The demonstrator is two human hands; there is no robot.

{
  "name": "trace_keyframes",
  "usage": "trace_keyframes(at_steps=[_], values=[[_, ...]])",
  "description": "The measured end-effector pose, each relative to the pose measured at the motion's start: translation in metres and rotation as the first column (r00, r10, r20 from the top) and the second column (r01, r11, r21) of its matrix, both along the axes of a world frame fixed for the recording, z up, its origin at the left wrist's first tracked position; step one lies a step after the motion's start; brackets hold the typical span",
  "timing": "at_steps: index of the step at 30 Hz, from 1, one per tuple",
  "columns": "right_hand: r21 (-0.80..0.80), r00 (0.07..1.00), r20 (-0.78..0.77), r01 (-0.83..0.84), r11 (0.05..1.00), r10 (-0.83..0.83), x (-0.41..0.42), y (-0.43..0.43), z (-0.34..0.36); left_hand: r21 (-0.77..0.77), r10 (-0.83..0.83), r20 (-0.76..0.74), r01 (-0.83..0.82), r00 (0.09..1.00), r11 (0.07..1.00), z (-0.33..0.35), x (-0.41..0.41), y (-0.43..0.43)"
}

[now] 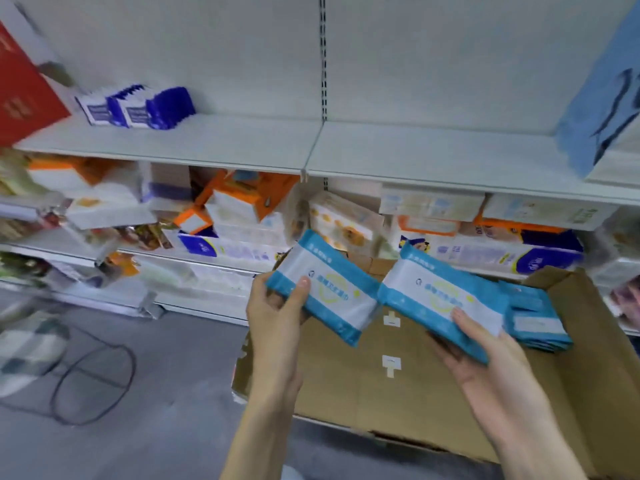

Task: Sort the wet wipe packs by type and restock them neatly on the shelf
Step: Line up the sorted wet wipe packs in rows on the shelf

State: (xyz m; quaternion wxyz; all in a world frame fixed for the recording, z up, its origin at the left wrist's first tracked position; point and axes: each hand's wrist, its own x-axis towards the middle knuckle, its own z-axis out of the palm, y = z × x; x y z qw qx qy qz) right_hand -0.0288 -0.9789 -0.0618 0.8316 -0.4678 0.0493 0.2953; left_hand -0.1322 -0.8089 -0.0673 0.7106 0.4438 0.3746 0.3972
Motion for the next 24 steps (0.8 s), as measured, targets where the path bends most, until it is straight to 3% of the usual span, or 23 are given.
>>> trace_keyframes(at_steps=[9,15,24], values=[[-0.074,0.988,0.04,-0.143,0.987,0.146,-0.103,0.225,-0.023,0.026,-0.027,-0.123,0.031,0.992,0.999,0.001,-0.114,0.191],[-0.103,0.97,0.12,-0.201,0.974,0.213,-0.162,0.361,-0.013,-0.062,-0.134,-0.115,0.127,0.984,0.99,0.012,-0.185,0.318],[-0.326,0.944,0.268,-0.101,0.94,0.194,-0.12,0.456,-0.012,-0.063,-0.146,-0.082,0.141,0.986,0.988,0.006,-0.146,0.423]])
